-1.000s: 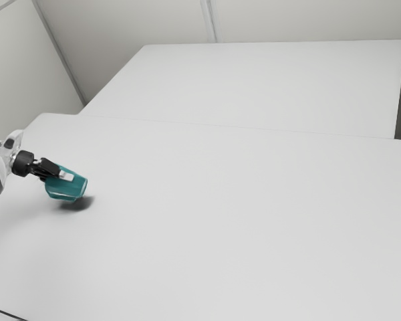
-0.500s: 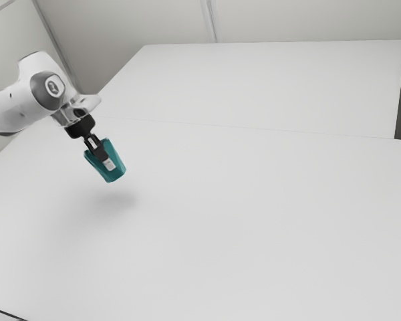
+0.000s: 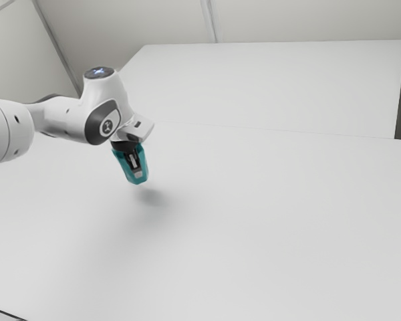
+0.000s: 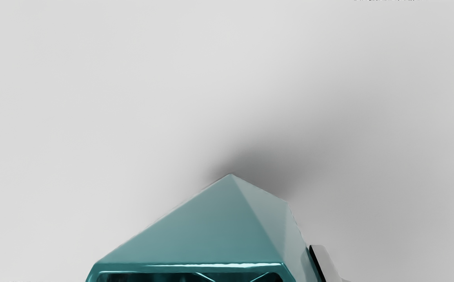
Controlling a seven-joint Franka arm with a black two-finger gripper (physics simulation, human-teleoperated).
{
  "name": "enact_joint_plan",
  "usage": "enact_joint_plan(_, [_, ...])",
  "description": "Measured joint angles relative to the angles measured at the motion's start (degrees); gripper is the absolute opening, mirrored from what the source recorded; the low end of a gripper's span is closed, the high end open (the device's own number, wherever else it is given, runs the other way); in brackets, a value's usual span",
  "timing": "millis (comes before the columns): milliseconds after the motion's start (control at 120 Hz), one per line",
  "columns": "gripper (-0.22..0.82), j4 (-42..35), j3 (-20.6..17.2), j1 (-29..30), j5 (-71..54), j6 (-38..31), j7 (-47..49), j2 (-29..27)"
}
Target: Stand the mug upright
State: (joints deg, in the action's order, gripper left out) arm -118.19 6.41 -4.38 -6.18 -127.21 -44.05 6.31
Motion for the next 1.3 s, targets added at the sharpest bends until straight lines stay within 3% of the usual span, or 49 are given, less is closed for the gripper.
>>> enact_joint_plan(267, [-0.17,-4.84,-0.70,-2.12,0.19,-3.85,6.18,-1.27])
enact_joint_plan(667, [-0.17,-19.61,-2.29,-3.35,-2.22,-7.98,15.14,-10.81])
enact_joint_plan(1300, [-0.17,-17.35,-2.46,-1.48,-4.21,-12.14,22.35,-6.67])
